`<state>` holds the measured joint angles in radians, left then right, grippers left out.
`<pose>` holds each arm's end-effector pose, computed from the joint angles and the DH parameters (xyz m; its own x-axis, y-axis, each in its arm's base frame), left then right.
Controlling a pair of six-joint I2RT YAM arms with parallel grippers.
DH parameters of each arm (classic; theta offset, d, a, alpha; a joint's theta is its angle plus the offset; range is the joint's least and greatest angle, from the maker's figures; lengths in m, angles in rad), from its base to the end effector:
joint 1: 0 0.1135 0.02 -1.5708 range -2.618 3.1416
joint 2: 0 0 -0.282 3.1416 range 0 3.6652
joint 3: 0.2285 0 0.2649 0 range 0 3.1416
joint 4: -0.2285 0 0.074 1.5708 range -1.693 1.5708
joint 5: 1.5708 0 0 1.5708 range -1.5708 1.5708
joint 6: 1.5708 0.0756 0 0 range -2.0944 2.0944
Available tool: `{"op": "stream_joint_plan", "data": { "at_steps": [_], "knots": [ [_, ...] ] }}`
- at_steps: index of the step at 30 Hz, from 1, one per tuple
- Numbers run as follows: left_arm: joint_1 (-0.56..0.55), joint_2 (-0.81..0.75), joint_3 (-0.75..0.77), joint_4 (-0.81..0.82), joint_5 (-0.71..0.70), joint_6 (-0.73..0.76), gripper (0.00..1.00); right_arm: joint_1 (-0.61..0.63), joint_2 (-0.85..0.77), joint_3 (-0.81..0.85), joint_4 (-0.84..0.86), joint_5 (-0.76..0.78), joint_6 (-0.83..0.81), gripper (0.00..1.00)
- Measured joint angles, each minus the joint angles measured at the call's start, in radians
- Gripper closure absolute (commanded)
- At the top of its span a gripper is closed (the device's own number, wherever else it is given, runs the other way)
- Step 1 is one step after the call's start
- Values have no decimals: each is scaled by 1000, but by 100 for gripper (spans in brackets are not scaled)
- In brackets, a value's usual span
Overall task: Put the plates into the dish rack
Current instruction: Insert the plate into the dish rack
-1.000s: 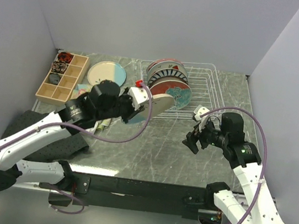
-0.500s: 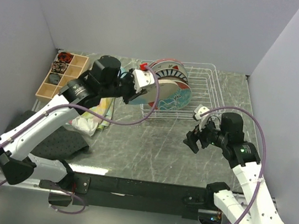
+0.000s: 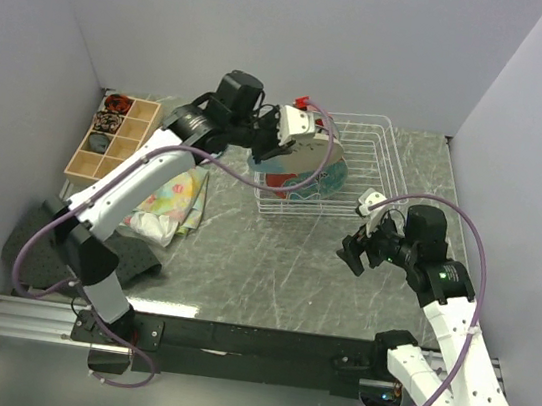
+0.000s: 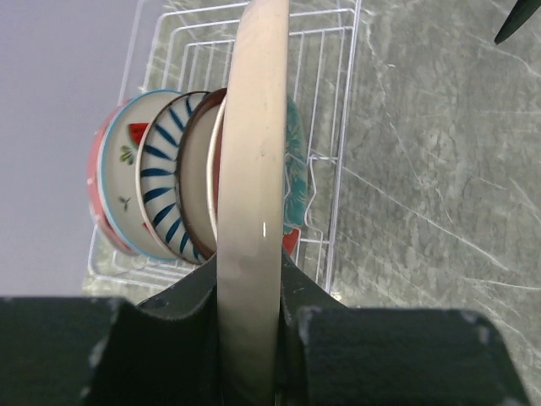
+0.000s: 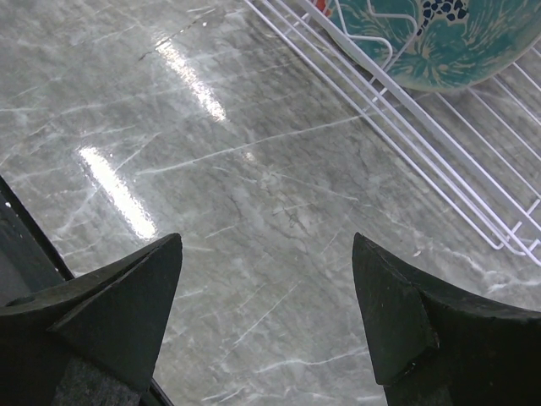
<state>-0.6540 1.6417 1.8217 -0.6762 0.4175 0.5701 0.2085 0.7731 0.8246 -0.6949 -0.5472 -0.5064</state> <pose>0.3059 -0.2731 0.4319 0.1348 0.5183 -0.8445 0.9103 0.2718 0.3121 0.1715 0.0765 0.3005 -0.2300 -0.4720 -0.8510 -0.7954 0.5951 -0.1151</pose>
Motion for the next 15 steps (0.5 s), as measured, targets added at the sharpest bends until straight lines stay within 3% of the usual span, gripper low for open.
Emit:
{"op": "stream_joint_plan", "data": {
  "at_steps": [15],
  "knots": [
    [21, 233, 106, -40, 71, 50, 99, -7, 24, 0, 0, -4, 0, 13]
  ]
}}
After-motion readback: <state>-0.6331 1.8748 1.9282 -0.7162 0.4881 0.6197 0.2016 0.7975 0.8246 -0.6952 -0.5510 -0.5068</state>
